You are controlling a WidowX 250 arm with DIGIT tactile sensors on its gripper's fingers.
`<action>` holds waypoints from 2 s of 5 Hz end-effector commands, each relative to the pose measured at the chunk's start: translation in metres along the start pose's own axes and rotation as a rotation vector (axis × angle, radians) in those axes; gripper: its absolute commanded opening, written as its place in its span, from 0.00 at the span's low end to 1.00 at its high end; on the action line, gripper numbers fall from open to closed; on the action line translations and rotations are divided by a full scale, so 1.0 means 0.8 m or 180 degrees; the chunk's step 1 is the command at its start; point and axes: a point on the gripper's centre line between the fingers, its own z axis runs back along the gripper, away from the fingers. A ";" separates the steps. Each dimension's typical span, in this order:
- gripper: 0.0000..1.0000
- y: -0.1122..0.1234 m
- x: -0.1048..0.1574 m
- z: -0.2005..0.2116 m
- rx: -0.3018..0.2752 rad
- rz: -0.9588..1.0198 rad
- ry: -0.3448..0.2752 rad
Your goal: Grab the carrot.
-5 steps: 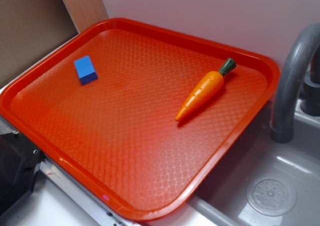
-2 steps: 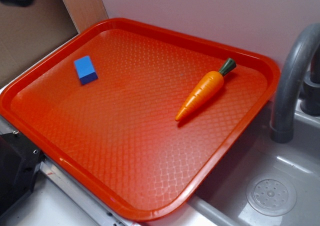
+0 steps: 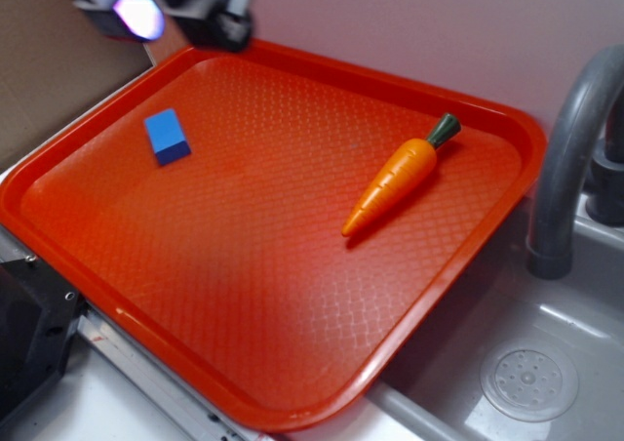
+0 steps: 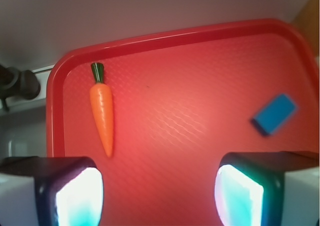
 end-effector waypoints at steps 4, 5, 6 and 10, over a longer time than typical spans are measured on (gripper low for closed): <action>1.00 -0.094 0.046 -0.169 -0.0252 -0.0333 0.0351; 1.00 -0.097 0.038 -0.186 -0.0179 -0.0414 0.0419; 0.00 -0.096 0.034 -0.188 -0.0118 -0.0434 0.0380; 0.00 -0.037 0.061 -0.087 -0.0125 -0.0829 0.0633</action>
